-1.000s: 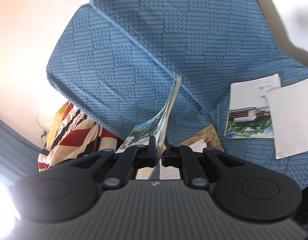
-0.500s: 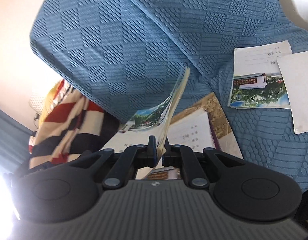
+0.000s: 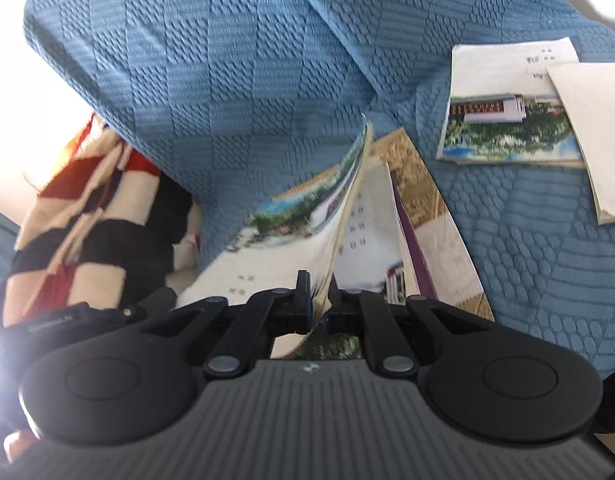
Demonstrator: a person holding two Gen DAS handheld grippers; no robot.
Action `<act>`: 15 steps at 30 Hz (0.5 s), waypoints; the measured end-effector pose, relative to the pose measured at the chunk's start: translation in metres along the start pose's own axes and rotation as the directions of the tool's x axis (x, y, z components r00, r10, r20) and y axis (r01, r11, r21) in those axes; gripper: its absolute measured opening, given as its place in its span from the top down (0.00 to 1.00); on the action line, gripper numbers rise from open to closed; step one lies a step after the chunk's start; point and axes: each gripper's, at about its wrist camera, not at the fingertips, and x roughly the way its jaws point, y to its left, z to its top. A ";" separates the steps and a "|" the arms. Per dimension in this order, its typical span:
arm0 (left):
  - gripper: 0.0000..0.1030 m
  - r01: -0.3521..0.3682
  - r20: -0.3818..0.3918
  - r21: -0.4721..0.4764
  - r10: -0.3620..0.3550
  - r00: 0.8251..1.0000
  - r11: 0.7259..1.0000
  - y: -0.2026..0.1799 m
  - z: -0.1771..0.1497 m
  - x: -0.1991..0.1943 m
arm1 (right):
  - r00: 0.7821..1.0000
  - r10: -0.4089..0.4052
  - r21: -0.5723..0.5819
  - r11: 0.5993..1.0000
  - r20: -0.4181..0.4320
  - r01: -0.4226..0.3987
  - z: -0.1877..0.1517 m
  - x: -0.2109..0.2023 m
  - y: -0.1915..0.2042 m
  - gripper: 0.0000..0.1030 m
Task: Organize objects
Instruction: 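Lower both booklets onto the book stack and open both grippers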
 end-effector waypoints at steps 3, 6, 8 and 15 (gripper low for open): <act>0.98 -0.042 -0.019 -0.004 0.042 0.999 0.999 0.003 -0.003 0.005 | 0.999 -0.024 0.008 1.000 -0.030 0.024 -0.006 0.007 -0.004 0.91; 0.98 -0.080 -0.043 -0.003 0.080 0.996 0.997 0.007 -0.006 0.011 | 0.998 -0.047 0.017 0.999 -0.047 0.048 -0.010 0.012 -0.007 0.91; 0.98 -0.107 -0.055 0.003 0.107 0.993 0.994 0.008 -0.008 0.015 | 0.996 -0.061 0.022 0.998 -0.059 0.062 -0.012 0.015 -0.009 0.91; 0.93 -0.164 -0.082 0.029 0.166 0.983 0.986 0.007 -0.014 0.022 | 0.992 -0.086 0.032 0.996 -0.096 0.089 -0.013 0.019 -0.012 0.89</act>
